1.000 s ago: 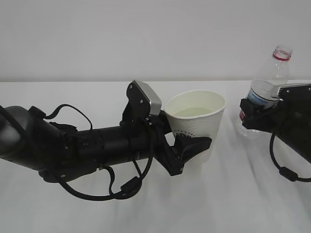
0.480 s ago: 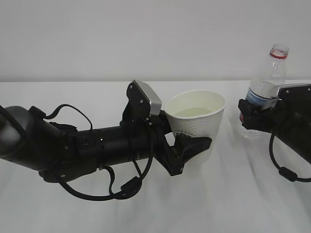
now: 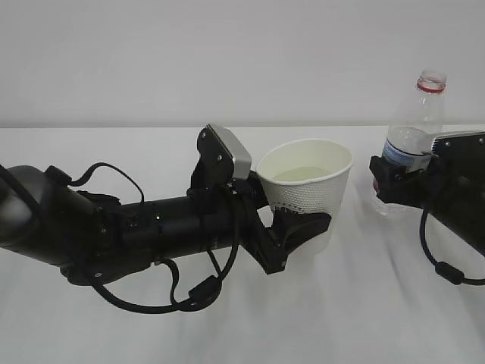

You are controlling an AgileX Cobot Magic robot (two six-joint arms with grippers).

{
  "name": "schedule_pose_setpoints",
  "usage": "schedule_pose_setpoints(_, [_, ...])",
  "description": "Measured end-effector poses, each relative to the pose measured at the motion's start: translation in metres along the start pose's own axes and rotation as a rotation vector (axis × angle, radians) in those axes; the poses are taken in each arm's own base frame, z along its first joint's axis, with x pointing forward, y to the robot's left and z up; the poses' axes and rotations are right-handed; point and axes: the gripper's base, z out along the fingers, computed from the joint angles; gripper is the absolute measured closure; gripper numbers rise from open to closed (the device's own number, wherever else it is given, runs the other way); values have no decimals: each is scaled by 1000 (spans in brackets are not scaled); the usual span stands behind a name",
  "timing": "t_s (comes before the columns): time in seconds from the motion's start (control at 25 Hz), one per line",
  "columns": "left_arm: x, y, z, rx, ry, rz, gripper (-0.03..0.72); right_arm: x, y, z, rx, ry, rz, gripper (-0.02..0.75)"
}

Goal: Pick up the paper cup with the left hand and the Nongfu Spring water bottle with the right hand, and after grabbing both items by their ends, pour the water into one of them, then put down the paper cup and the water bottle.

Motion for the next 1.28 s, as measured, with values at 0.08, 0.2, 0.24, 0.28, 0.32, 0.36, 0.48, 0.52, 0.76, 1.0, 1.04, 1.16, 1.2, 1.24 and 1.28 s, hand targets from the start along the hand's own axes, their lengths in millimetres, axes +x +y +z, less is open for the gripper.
schedule_pose_setpoints(0.08, [0,0,0,0,0,0,169,0,0,0,-4,0,-2,136])
schedule_pose_setpoints(0.2, [0,0,0,0,0,0,169,0,1,0,-13,1,-6,136])
schedule_pose_setpoints(0.24, [0,0,0,0,0,0,169,0,1,0,-14,1,-6,136])
schedule_pose_setpoints(0.28, [0,0,0,0,0,0,169,0,1,0,-15,1,-5,136])
schedule_pose_setpoints(0.32, [0,0,0,0,0,0,169,0,1,0,-15,1,-5,136])
schedule_pose_setpoints(0.36, [0,0,0,0,0,0,169,0,1,0,-16,1,-6,136])
schedule_pose_setpoints(0.48, [0,0,0,0,0,0,169,0,2,0,-21,2,-8,136])
schedule_pose_setpoints(0.52, [0,0,0,0,0,0,169,0,2,0,-21,2,-8,139])
schedule_pose_setpoints(0.76, [0,0,0,0,0,0,169,0,2,0,-25,2,-1,143])
schedule_pose_setpoints(1.0, [0,0,0,0,0,0,169,0,4,0,-42,3,0,119])
schedule_pose_setpoints(1.04, [0,0,0,0,0,0,169,0,4,0,-49,4,-3,105])
schedule_pose_setpoints(1.16, [0,0,0,0,0,0,169,1,6,0,-69,6,-12,81])
schedule_pose_setpoints(1.2, [0,0,0,0,0,0,169,1,7,0,-73,6,-14,79])
schedule_pose_setpoints(1.24, [0,0,0,0,0,0,169,1,7,0,-78,7,-16,77])
schedule_pose_setpoints(1.28, [0,0,0,0,0,0,169,1,7,0,-82,7,-18,76])
